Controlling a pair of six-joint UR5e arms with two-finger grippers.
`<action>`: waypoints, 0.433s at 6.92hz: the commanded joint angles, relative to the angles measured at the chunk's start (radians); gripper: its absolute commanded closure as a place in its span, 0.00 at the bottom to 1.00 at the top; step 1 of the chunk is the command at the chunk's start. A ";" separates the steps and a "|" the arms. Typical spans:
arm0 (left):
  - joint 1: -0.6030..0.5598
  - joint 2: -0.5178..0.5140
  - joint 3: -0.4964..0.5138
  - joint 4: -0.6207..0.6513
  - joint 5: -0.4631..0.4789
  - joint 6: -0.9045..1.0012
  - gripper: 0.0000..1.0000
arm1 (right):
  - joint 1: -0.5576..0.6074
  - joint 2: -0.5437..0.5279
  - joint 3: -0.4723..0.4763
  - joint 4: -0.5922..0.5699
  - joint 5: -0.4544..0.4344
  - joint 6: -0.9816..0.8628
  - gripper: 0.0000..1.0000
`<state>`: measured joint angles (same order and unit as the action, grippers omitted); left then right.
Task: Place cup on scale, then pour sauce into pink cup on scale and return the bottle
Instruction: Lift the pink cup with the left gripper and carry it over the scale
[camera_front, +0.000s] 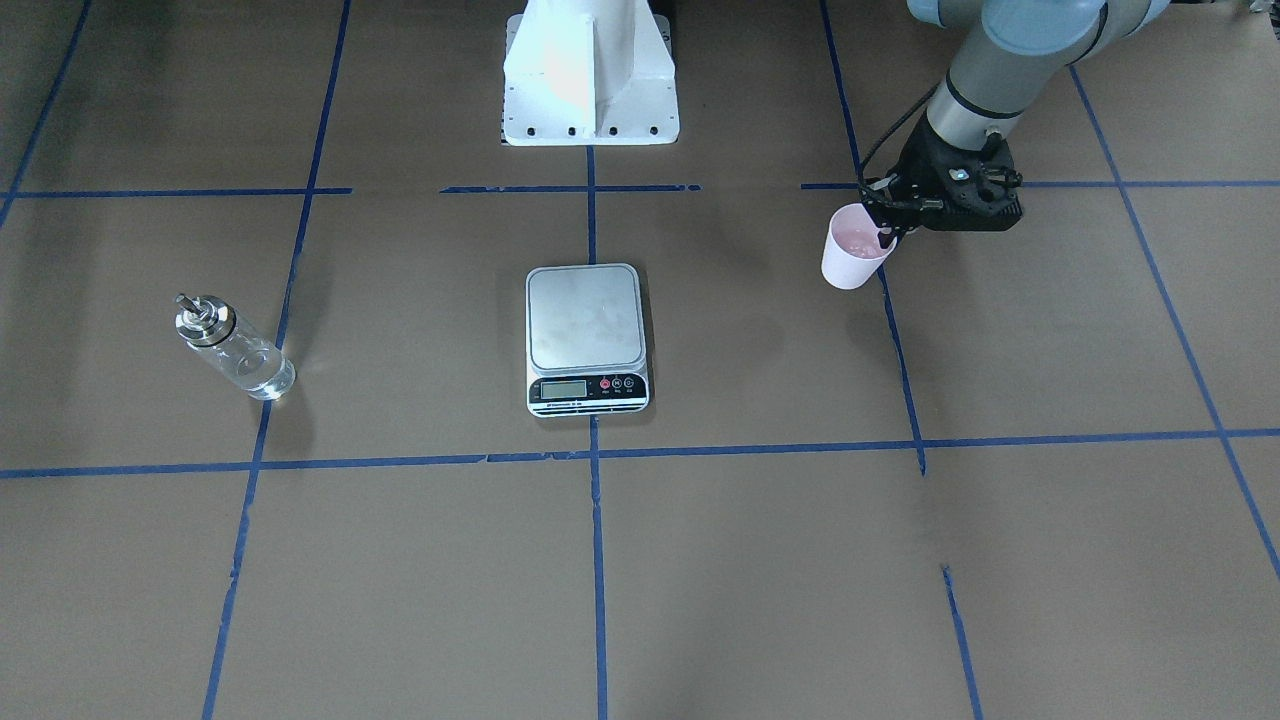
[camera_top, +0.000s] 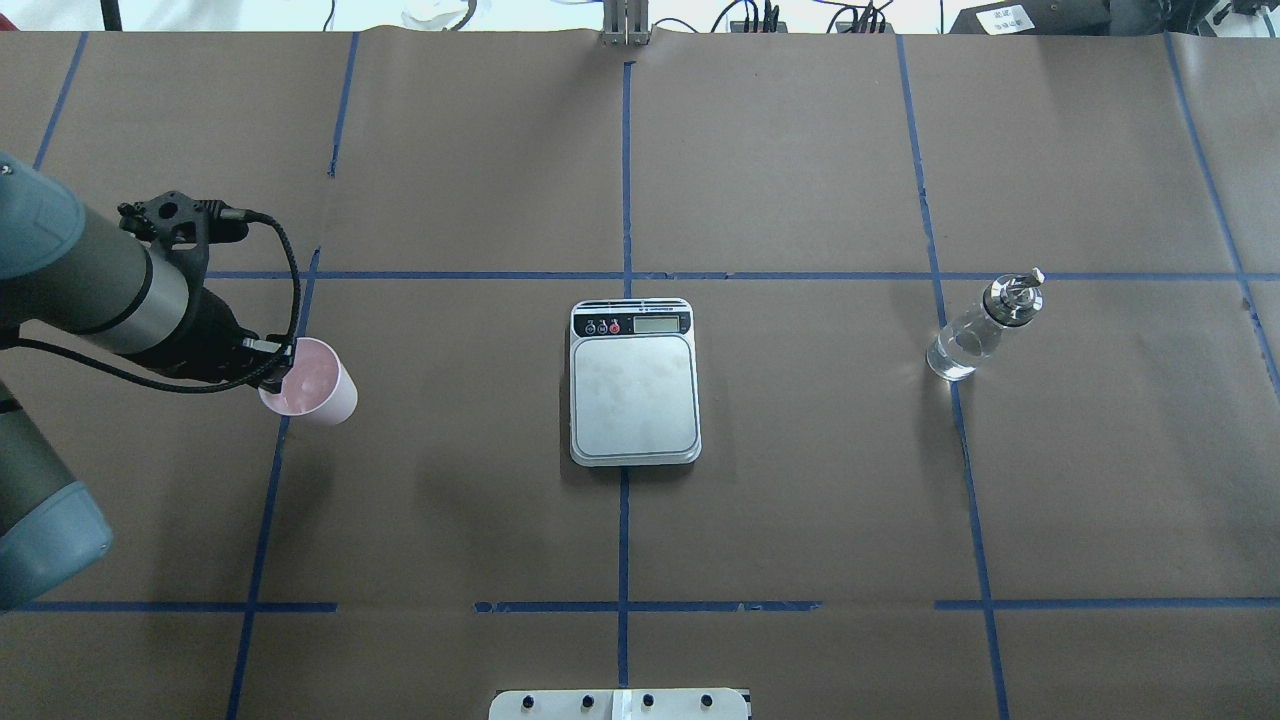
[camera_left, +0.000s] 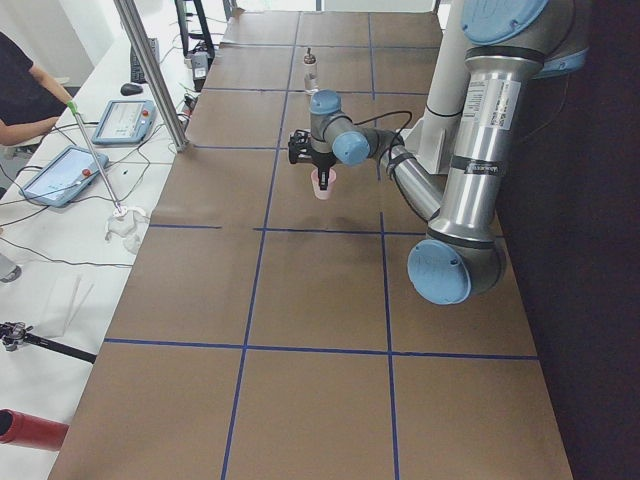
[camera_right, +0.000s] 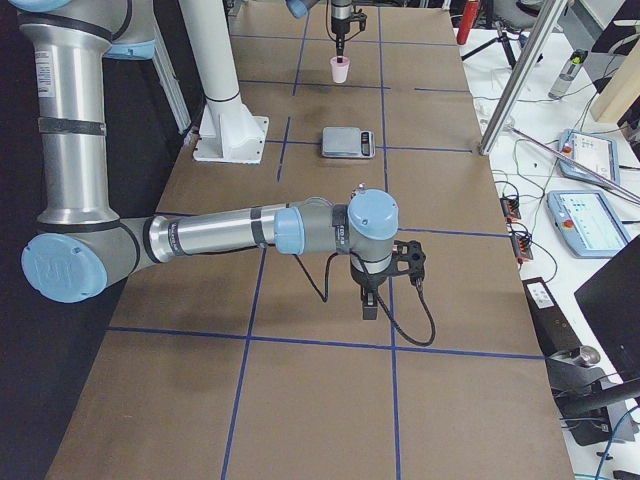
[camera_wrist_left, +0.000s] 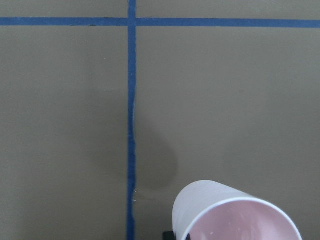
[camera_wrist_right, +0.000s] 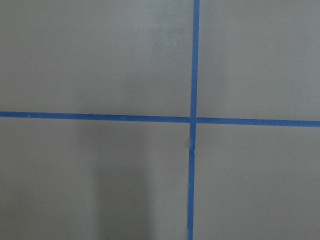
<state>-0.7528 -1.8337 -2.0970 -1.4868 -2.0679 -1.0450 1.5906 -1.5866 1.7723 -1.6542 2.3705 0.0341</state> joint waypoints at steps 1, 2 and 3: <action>0.001 -0.243 0.037 0.178 -0.017 -0.147 1.00 | 0.000 -0.003 0.004 0.005 -0.001 0.003 0.00; 0.007 -0.350 0.136 0.172 -0.062 -0.252 1.00 | 0.000 0.002 0.004 0.005 -0.002 0.001 0.00; 0.047 -0.425 0.214 0.148 -0.064 -0.341 1.00 | 0.000 0.003 0.013 0.005 -0.002 0.000 0.00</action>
<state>-0.7385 -2.1516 -1.9782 -1.3266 -2.1144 -1.2717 1.5907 -1.5856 1.7782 -1.6494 2.3690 0.0351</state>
